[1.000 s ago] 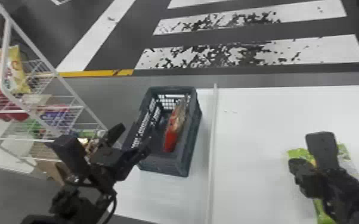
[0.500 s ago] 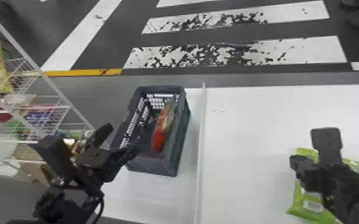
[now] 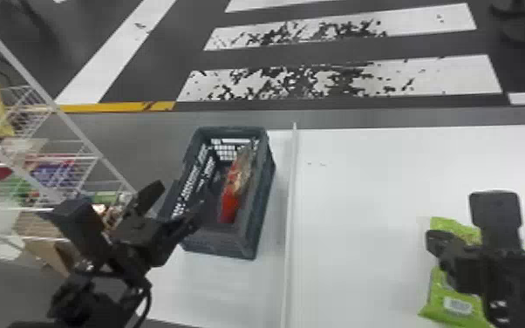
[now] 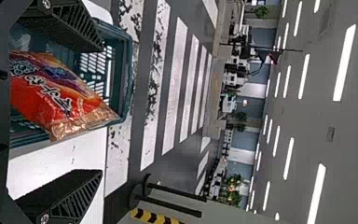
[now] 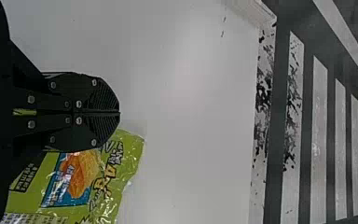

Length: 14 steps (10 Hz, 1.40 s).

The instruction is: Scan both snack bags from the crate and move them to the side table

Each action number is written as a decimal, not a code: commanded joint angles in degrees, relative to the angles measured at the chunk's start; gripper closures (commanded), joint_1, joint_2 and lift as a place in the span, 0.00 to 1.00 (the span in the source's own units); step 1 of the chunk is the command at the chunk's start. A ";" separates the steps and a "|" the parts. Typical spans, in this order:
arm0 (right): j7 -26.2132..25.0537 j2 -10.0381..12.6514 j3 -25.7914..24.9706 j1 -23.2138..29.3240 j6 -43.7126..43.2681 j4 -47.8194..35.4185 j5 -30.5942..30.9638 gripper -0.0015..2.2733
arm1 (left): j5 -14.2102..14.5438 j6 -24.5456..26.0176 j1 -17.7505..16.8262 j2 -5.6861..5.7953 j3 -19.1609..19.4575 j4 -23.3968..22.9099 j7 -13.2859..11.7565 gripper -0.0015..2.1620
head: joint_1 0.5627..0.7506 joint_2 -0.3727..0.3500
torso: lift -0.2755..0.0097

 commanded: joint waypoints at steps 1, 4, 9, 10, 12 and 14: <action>0.02 -0.35 -0.31 2.64 0.13 -2.81 -0.73 0.99 | -0.03 0.00 -0.10 0.08 -0.10 0.04 0.00 0.03 | 0.70 0.90 | 0.86; 0.02 -1.50 -0.04 8.18 0.66 -8.17 -2.40 0.99 | -0.03 -0.17 -0.63 0.34 -0.71 1.19 0.00 0.03 | 0.70 0.92 | 0.86; 0.20 -2.55 1.80 11.43 1.72 -10.37 -3.01 0.99 | -0.29 -0.88 -1.07 0.08 -1.42 2.33 -0.27 0.03 | 0.70 0.98 | 0.86; 0.20 -2.73 1.72 11.60 1.72 -10.10 -3.01 0.99 | -0.29 -0.88 -1.16 -0.01 -1.33 2.50 -0.53 0.03 | 0.70 0.99 | 0.86; 0.46 -3.25 1.45 12.04 1.36 -9.14 -3.19 0.99 | -0.29 -1.05 -1.16 -0.19 -1.33 2.68 -0.79 0.03 | 0.70 0.99 | 0.86; 0.55 -3.43 1.28 12.22 0.84 -8.17 -3.28 0.99 | -0.38 -1.23 -1.33 -0.19 -1.33 2.68 -0.79 0.03 | 0.70 0.98 | 0.86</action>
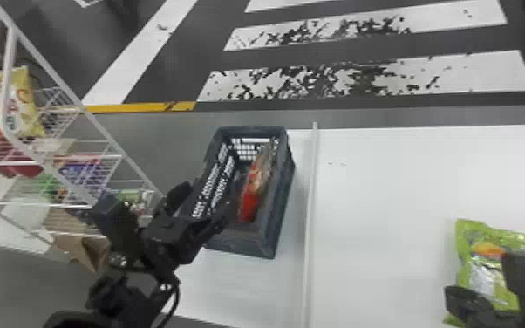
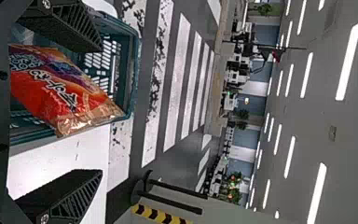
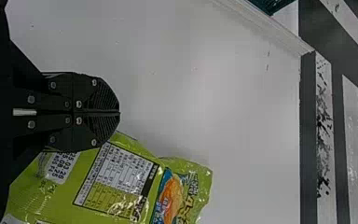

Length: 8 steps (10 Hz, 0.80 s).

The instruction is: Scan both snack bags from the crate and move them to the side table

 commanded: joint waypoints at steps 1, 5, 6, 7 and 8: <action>0.00 -0.21 -0.31 0.29 -0.27 0.30 -0.12 0.99 | -0.03 -0.04 -0.06 0.00 -0.06 0.00 -0.06 0.03 | 0.70 0.98 | 0.86; 0.08 -0.30 -1.89 1.61 -0.97 -0.93 -1.08 0.99 | -0.03 -0.04 -0.15 0.00 -0.06 -0.09 -0.15 0.03 | 0.70 0.95 | 0.86; 0.08 -0.21 -1.98 1.70 -0.97 -1.98 -1.35 0.99 | -0.03 -0.22 -0.15 0.00 -0.06 -0.09 -0.15 0.03 | 0.70 0.95 | 0.86; 0.08 -0.12 -2.51 1.53 -0.44 -2.95 -1.35 0.99 | -0.03 -0.22 -0.15 0.00 -0.06 -0.09 -0.33 0.03 | 0.70 0.95 | 0.86; 0.00 -0.03 -3.92 1.26 0.09 -4.27 -1.88 0.99 | -0.03 -0.22 -0.06 0.00 -0.06 -0.09 -0.42 0.03 | 0.70 0.95 | 0.86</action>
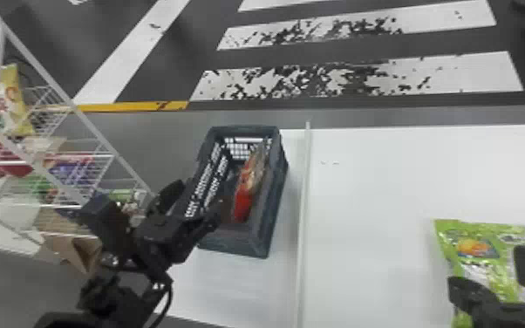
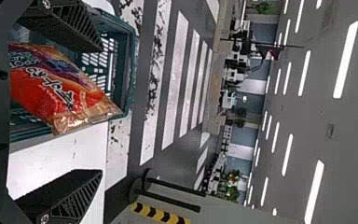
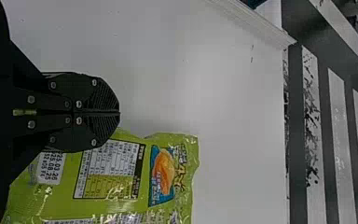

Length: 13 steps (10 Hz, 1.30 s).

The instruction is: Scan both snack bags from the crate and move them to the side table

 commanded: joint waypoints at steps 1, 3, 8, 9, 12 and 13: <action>-0.09 0.04 -2.26 -0.43 0.51 -1.67 -0.79 0.99 | 0.00 -0.31 0.21 0.02 0.01 -0.07 -0.08 0.03 | 0.70 0.93 | 0.86; -0.45 0.12 -5.34 -2.01 0.33 -0.79 -0.96 0.99 | 0.00 -0.31 0.12 0.02 0.01 -0.16 0.01 0.03 | 0.70 0.89 | 0.86; -0.36 -0.05 -6.48 -2.54 -2.30 5.10 -0.61 0.99 | 0.00 -0.31 -0.06 0.02 0.01 0.02 -0.08 0.03 | 0.70 0.79 | 0.86; -0.36 -0.14 -6.57 -2.54 -3.01 6.33 -0.44 0.99 | 0.00 -0.31 -0.06 0.11 0.01 0.02 -0.08 0.03 | 0.70 0.78 | 0.86; -0.01 0.12 -6.22 -3.68 -4.94 11.34 -0.08 0.99 | 0.00 -0.31 0.12 0.37 0.09 -0.07 -0.08 0.03 | 0.70 0.76 | 0.86; -0.01 0.12 -5.87 -3.85 -5.99 12.66 0.00 0.99 | 0.00 -0.31 0.12 0.46 0.18 -0.07 -0.08 0.03 | 0.70 0.76 | 0.86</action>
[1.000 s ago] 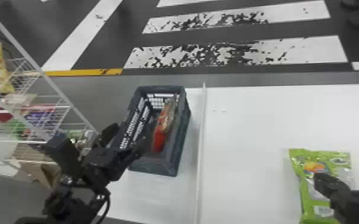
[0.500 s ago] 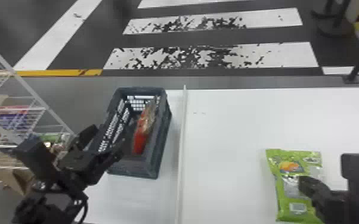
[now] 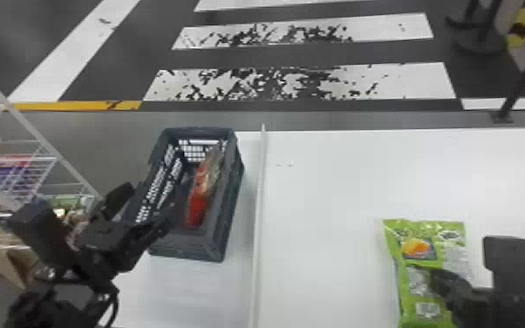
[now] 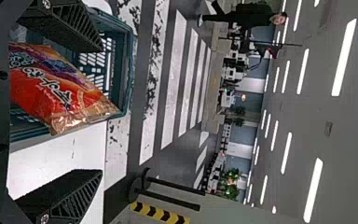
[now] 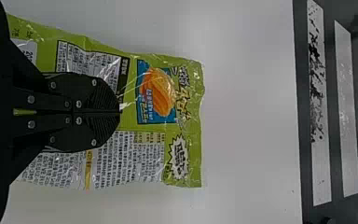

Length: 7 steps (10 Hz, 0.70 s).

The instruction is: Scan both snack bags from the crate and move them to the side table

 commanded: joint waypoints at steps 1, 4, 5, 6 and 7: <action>0.00 0.02 0.37 -0.28 -0.76 1.35 0.15 0.99 | 0.00 0.00 0.11 0.13 0.06 0.00 0.00 0.03 | 0.70 0.76 | 0.86; 0.08 0.02 0.28 -0.81 -1.64 2.85 -0.02 0.99 | 0.00 -0.17 0.02 0.04 0.06 0.00 0.00 0.03 | 0.70 0.76 | 0.86; 0.08 0.02 -0.60 0.86 -2.87 0.12 -0.29 0.98 | 0.00 -0.17 0.02 -0.05 0.14 0.00 0.00 0.03 | 0.70 0.76 | 0.86; 0.00 0.02 -1.66 2.53 -3.04 -3.39 -0.55 0.91 | 0.00 -0.35 0.02 -0.05 0.14 0.00 0.00 0.03 | 0.70 0.76 | 0.86; -0.09 0.02 -2.71 3.76 -2.69 -6.47 -0.73 0.88 | 0.09 -0.35 -0.07 -0.05 0.14 0.00 0.00 0.03 | 0.70 0.75 | 0.86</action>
